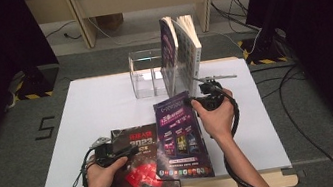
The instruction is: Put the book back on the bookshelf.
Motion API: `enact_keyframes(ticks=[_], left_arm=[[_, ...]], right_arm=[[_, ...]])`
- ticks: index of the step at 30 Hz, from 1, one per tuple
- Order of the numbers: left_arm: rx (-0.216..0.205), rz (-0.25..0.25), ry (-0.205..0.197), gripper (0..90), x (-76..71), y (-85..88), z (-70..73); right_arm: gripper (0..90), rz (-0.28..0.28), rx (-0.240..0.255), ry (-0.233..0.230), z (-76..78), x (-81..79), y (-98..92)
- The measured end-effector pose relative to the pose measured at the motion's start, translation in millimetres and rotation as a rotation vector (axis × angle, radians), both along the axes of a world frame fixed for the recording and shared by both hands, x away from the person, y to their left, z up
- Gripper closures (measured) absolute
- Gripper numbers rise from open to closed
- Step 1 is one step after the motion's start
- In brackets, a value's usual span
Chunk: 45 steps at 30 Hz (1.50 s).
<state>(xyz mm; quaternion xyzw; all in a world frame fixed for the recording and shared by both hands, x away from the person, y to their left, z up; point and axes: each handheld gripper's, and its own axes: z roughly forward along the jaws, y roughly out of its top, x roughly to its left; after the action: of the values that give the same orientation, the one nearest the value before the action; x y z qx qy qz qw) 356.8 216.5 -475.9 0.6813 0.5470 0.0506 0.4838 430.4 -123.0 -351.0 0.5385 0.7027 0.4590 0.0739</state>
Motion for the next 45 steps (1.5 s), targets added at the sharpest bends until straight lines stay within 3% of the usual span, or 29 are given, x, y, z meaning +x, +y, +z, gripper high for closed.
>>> enact_keyframes(ticks=[5,14,25,45], left_arm=[[0.02,0.006,-0.019,60.0,-0.7,1.5,1.4],[0.031,0.004,-0.017,59.4,-0.5,0.8,0.2],[0.032,0.0,-0.023,59.9,0.3,1.3,-0.5],[0.034,-0.004,-0.025,60.6,0.9,2.3,-0.9]], right_arm=[[84.4,-0.033,-0.034,-0.09,22.2,-1.9,5.8],[84.4,-0.083,-0.066,-0.253,62.8,0.5,18.6],[84.4,-0.147,-0.07,-0.377,88.0,15.1,32.8],[84.4,-0.215,0.001,-0.409,90.8,41.5,39.3]])
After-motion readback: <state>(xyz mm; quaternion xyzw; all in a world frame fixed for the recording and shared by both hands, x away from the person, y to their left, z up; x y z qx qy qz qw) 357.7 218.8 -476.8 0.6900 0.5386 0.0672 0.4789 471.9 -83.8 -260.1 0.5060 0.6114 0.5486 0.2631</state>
